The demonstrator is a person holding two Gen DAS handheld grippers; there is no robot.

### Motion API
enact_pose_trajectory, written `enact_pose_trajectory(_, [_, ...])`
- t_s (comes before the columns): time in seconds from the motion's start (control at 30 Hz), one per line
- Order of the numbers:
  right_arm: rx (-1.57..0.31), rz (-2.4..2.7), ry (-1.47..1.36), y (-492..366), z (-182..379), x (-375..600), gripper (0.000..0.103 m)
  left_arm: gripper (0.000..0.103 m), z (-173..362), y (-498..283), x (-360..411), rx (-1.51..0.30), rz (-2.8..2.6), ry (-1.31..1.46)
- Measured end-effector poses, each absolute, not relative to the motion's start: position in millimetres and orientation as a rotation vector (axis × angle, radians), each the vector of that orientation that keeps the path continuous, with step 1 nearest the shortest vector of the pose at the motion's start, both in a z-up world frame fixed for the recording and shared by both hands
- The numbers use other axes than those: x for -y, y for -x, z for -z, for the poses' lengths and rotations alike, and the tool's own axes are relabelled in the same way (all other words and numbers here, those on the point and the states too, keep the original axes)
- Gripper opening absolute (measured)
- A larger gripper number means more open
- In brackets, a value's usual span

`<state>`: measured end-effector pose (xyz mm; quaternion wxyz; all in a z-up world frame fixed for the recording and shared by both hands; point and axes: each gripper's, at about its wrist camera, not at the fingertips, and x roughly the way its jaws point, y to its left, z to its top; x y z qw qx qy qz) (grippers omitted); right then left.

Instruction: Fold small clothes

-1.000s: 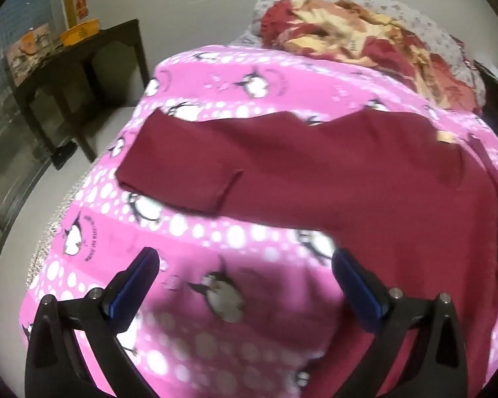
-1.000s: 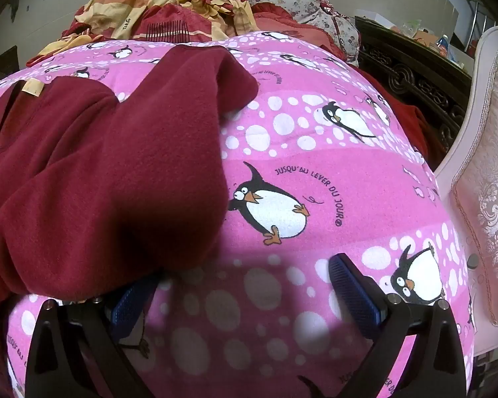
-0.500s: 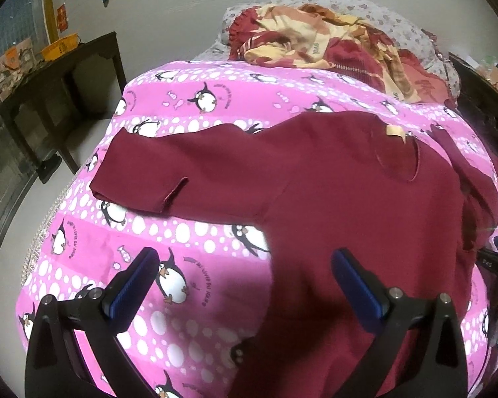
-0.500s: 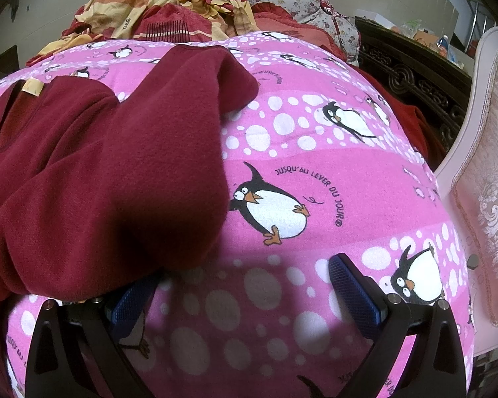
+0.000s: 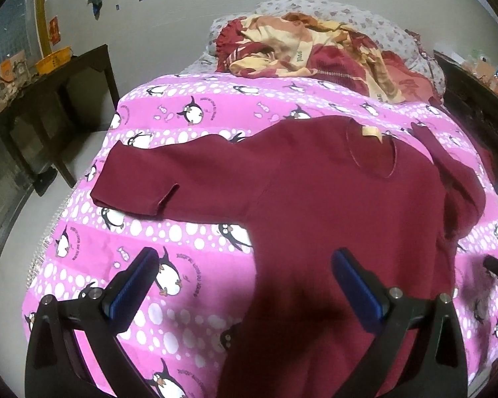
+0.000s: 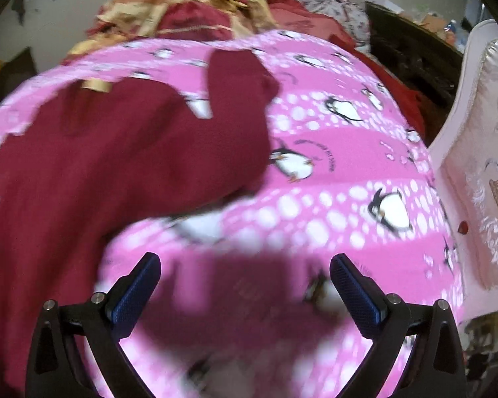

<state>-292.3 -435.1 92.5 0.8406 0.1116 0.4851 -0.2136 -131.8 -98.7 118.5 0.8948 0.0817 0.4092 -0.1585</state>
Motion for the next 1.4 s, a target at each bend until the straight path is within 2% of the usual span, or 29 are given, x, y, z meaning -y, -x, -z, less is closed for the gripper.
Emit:
enact_pose_trajectory(0.3, [-0.940, 0.184, -0.309, 299, -187, 334, 0.103, 0.103, -142, 142, 103, -0.815, 0.368, -0.170])
enact_pose_trajectory(0.53, [-0.843, 0.162, -0.347, 248, -227, 294, 0.103, 0.103, -168, 135, 99, -0.768, 0.355, -0.150])
enact_pose_trajectory(0.73, [-0.808, 0.288, -0.252, 206, -213, 288, 0.103, 0.103, -172, 118, 95, -0.765, 0.322, -0.129])
enact_pose_trajectory(0.93, [-0.850, 0.318, -0.166, 187, -180, 287, 0.103, 0.103, -157, 108, 100, -0.795, 0.325, -0.126])
enact_pose_trajectory(1.4, [-0.889, 0.340, -0.190, 176, -154, 296, 0.103, 0.103, -141, 102, 110, -0.817, 0.333, -0.125])
